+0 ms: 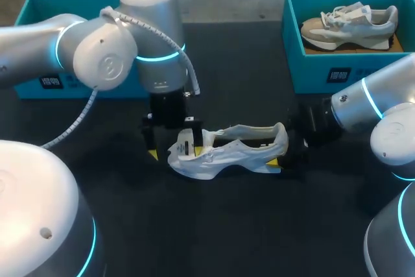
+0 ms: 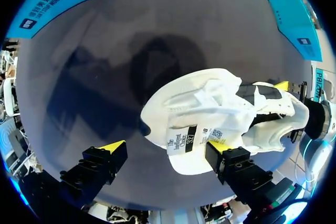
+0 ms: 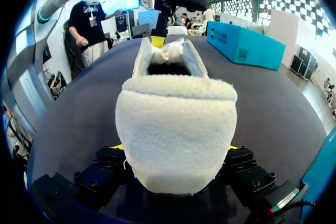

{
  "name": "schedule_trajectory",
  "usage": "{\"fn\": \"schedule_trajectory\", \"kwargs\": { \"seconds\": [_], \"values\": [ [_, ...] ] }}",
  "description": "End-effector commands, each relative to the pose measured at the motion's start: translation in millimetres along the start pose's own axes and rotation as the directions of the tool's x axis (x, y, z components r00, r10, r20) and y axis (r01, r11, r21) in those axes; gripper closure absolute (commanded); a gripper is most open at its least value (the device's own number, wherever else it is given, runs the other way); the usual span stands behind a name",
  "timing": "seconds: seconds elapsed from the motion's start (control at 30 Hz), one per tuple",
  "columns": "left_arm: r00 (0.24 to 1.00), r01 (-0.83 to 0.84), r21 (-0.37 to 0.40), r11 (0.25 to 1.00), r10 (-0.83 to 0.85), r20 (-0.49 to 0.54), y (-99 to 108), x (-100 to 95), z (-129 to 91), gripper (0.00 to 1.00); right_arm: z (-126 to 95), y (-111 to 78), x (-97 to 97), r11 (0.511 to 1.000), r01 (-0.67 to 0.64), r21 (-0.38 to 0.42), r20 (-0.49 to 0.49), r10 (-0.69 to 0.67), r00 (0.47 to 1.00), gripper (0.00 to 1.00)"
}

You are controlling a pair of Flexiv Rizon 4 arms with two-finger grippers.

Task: Take the shoe out of the shoebox, open the shoe tongue, remove and reinsert the insole, then place the shoe into the shoebox

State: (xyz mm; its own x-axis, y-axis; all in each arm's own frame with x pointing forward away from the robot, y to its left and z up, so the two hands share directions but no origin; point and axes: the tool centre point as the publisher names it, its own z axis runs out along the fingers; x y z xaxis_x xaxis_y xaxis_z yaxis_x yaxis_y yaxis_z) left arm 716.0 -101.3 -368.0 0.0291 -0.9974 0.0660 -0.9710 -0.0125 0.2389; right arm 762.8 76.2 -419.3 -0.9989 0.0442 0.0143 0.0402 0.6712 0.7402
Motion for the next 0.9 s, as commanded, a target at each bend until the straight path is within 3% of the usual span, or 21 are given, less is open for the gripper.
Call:
{"fn": "schedule_trajectory", "kwargs": {
  "seconds": [0.03,0.3,0.53,0.67,0.9],
  "values": [
    [1.0,-0.003,0.004,1.0,0.003,-0.012,-1,0.2,-1,0.0,2,0.0,-0.5,1.0,0.0,0.001,0.0,0.0,1.0,1.0],
    [0.995,-0.083,0.063,0.995,0.087,-0.054,6,13.3,-37,0.0,2,0.0,-0.5,1.0,0.0,0.001,0.0,0.0,1.0,1.0],
    [0.965,-0.258,0.111,0.96,0.261,-0.015,3,25.8,-57,0.0,2,0.0,-0.5,1.0,0.0,0.001,0.0,0.0,1.0,1.0],
    [0.877,-0.47,0.087,0.878,0.476,-0.062,3,33.3,-74,0.0,2,0.0,-0.5,1.0,0.0,0.001,0.0,0.0,1.0,1.0],
    [0.675,-0.738,0.012,0.675,0.738,-0.004,4,49.5,-104,0.0,2,0.0,-0.5,1.0,0.0,0.001,0.0,0.0,1.0,1.0]
  ]
}}
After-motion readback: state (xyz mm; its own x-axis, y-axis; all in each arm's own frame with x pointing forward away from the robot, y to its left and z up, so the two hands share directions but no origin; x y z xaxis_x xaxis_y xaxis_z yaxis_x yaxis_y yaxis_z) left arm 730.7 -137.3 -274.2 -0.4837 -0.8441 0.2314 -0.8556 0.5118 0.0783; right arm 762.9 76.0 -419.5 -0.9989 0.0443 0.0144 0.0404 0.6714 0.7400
